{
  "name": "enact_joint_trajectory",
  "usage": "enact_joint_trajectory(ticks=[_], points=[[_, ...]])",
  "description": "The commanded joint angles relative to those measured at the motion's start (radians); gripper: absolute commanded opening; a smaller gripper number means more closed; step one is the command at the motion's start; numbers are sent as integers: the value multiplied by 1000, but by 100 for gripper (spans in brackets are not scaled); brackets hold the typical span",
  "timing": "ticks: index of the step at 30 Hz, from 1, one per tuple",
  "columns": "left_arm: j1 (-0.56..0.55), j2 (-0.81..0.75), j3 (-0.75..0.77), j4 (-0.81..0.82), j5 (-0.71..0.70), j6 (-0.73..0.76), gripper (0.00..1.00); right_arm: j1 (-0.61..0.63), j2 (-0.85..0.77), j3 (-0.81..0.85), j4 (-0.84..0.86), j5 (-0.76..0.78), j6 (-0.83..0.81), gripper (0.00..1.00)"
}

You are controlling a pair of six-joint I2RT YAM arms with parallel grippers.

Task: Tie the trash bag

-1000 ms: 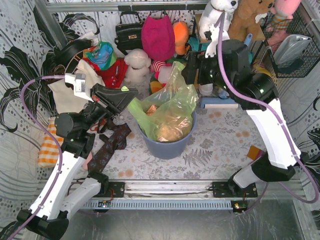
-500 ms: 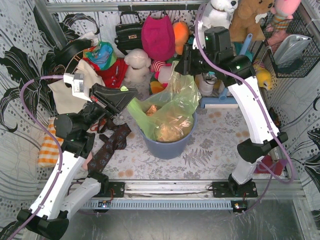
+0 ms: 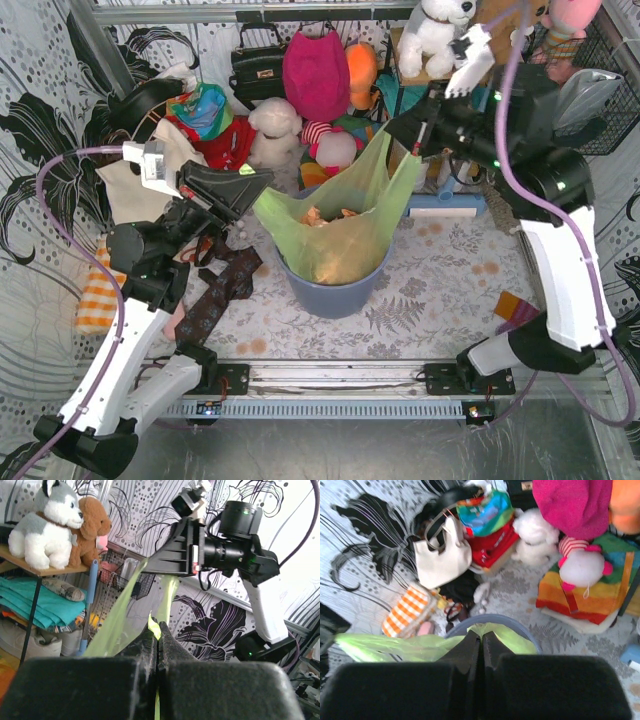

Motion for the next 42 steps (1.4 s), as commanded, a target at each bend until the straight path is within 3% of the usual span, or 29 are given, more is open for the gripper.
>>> enact_joint_trajectory(ticks=[1,10,16,19,28,30,35,38,42], points=[[3,10,67,49,-19,37,0,-2,-73,-46,132,-10,66,0],[3,19,34,110,-1,2,0,-1,-337,-554,460,-49,187,0],[2,54,79,165,51,-26,0,-2,-358,-534,513,-30,154,0],[2,55,86,166,57,-19,4,-2,-318,-457,490,-51,125,19],[1,39,69,150,32,-9,12,-2,-289,-307,412,-20,21,58],[1,36,74,140,31,-2,17,-2,-281,-294,431,-87,-8,65],[2,19,75,105,26,21,50,-2,-222,-314,610,-431,12,86],[1,0,71,68,15,39,59,7,-182,-344,767,-620,69,94],[2,-18,66,40,18,51,64,77,-120,-337,856,-727,22,98]])
